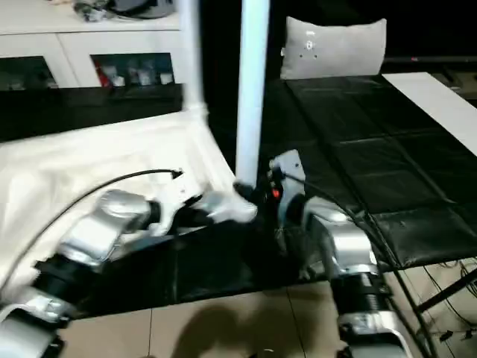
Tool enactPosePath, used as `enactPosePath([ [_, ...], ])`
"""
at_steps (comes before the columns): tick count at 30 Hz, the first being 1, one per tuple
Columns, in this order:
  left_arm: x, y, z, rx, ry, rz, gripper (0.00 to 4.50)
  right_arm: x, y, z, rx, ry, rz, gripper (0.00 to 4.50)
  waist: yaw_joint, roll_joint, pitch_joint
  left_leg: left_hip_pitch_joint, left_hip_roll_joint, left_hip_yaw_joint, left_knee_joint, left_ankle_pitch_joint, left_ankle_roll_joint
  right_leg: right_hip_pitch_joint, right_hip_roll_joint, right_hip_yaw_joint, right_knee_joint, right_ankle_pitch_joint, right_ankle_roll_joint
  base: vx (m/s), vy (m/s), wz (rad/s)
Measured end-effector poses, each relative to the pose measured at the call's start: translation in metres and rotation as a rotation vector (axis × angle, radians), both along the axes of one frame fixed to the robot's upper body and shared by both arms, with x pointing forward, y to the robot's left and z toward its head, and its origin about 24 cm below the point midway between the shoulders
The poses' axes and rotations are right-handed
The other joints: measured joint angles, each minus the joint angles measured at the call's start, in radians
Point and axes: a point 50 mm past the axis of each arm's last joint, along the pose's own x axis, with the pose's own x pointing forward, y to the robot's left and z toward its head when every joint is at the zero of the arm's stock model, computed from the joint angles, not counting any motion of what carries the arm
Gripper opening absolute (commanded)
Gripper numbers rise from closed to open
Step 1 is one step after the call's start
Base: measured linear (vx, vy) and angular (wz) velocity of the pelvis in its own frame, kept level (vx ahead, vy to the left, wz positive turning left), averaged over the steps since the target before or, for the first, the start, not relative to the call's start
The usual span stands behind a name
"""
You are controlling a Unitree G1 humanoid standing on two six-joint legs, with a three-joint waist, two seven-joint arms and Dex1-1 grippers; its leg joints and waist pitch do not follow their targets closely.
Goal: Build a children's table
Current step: Rotate leg to tighten
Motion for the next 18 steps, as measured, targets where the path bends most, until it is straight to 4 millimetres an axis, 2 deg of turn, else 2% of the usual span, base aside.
enactPosePath([
  [2,0.000,-0.007,0.000,-0.016,-0.005,0.035,0.00,0.002,-0.001,0.000,0.004,-0.018,-0.040,2.65,0.006,0.000,0.000,-0.003,0.000,0.001,-0.001,0.000,0.000,-0.002,0.000,-0.001,0.000,-0.001,-0.001,0.000,0.000,0.00],
  [8,0.000,-0.010,0.003,-0.012,-0.022,0.031,0.00,0.000,-0.002,0.000,0.018,-0.043,-0.032,3.13,0.011,0.000,0.000,-0.013,0.001,0.000,0.000,0.001,0.003,-0.010,0.000,-0.001,0.000,0.003,-0.007,0.000,0.000,0.00],
  [14,-0.002,-0.001,0.002,0.021,-0.050,-0.031,0.00,-0.008,-0.016,-0.001,-0.003,-0.065,0.069,3.60,0.026,0.000,0.000,-0.013,0.001,0.001,0.002,0.000,0.001,-0.010,0.000,-0.001,0.000,0.004,-0.008,0.000,0.000,0.00],
  [16,-0.003,0.002,0.002,0.035,-0.059,-0.073,0.00,-0.012,-0.023,0.000,-0.018,-0.069,0.135,3.94,0.030,0.000,0.000,-0.013,0.001,0.001,0.002,0.000,0.001,-0.010,0.000,-0.001,0.000,0.004,-0.008,0.000,0.000,0.00],
  [18,-0.005,0.007,0.003,0.051,-0.064,-0.127,0.00,-0.018,-0.033,0.001,-0.028,-0.064,0.216,4.05,0.037,0.000,0.000,-0.013,0.001,0.000,0.003,0.000,0.001,-0.009,-0.001,-0.001,0.000,0.004,-0.008,0.000,0.000,0.00],
])
